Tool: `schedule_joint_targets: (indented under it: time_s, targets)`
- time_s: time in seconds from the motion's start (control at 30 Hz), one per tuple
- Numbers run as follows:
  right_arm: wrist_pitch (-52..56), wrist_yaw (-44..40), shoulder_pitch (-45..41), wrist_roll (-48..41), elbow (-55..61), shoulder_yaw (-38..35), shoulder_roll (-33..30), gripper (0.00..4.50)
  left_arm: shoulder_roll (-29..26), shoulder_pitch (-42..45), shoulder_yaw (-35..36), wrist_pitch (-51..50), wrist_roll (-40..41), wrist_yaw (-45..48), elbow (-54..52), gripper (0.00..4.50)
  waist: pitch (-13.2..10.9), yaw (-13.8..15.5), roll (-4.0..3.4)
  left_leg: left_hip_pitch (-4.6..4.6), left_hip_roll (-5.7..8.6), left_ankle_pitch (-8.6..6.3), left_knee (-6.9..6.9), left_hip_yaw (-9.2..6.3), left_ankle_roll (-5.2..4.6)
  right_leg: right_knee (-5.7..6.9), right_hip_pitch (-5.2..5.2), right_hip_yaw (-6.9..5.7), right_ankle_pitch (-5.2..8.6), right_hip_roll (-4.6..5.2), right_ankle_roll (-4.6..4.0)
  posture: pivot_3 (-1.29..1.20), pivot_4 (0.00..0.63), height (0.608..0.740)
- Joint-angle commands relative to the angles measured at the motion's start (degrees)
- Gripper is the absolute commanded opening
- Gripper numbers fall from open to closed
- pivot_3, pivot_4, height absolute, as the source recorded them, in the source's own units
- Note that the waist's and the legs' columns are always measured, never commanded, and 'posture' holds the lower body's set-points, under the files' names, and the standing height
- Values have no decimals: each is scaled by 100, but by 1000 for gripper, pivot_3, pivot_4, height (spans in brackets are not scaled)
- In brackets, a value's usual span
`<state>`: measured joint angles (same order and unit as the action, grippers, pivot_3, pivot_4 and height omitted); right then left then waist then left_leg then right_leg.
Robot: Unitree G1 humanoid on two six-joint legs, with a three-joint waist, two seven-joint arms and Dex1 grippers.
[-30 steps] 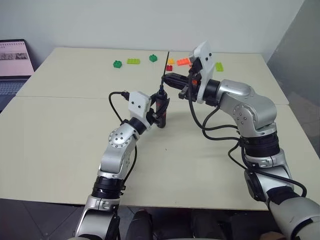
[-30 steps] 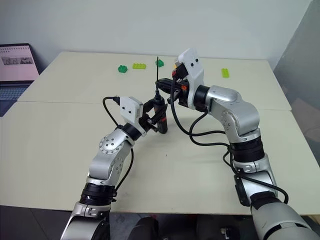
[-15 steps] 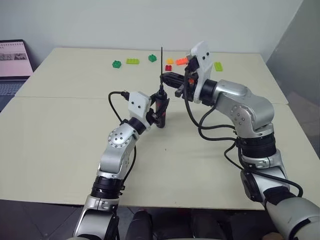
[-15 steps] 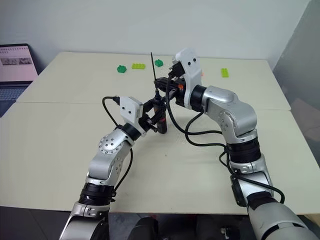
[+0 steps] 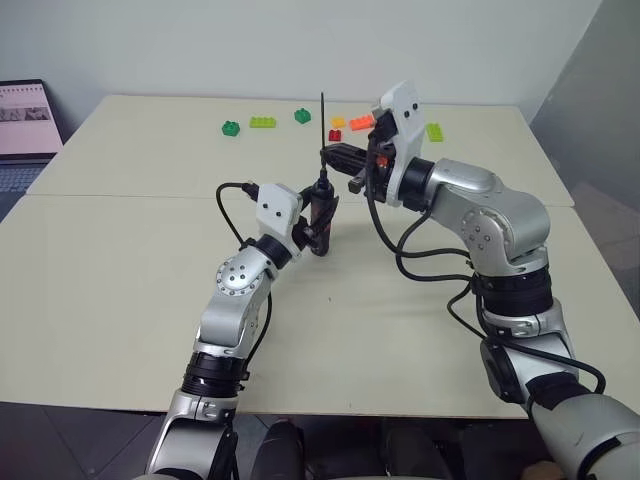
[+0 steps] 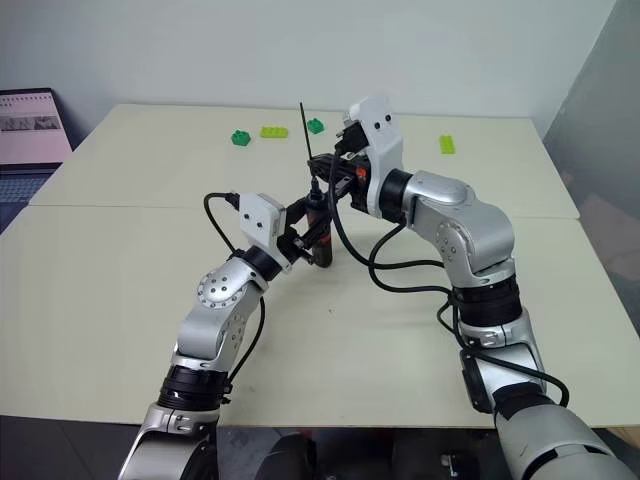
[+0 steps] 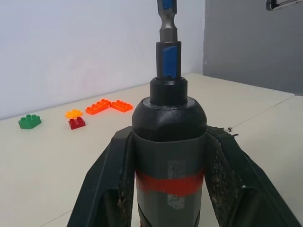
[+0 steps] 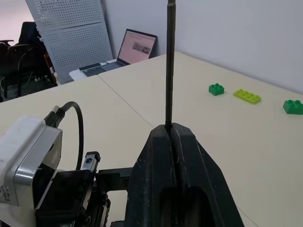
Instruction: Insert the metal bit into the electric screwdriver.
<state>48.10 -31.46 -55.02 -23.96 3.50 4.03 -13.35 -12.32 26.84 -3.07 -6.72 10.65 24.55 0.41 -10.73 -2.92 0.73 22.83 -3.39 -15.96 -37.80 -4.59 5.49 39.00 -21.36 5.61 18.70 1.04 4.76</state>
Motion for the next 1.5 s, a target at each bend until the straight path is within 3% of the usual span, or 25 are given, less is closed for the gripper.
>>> schedule_joint_targets:
  time_s: [0.03,1.5]
  targets:
    - [-134,-51,-126,-100,307,-167,-86,0,-82,-39,84,39,-115,-63,13,1660,0,-1,0,0,0,0,0,0,0,0,0,0,0,0,0,0,150,740]
    - [50,344,171,-233,507,-64,197,0,-125,-89,154,5,-105,-141,-75,1660,0,-24,0,1,0,0,1,0,0,0,-1,0,0,0,0,0,150,740]
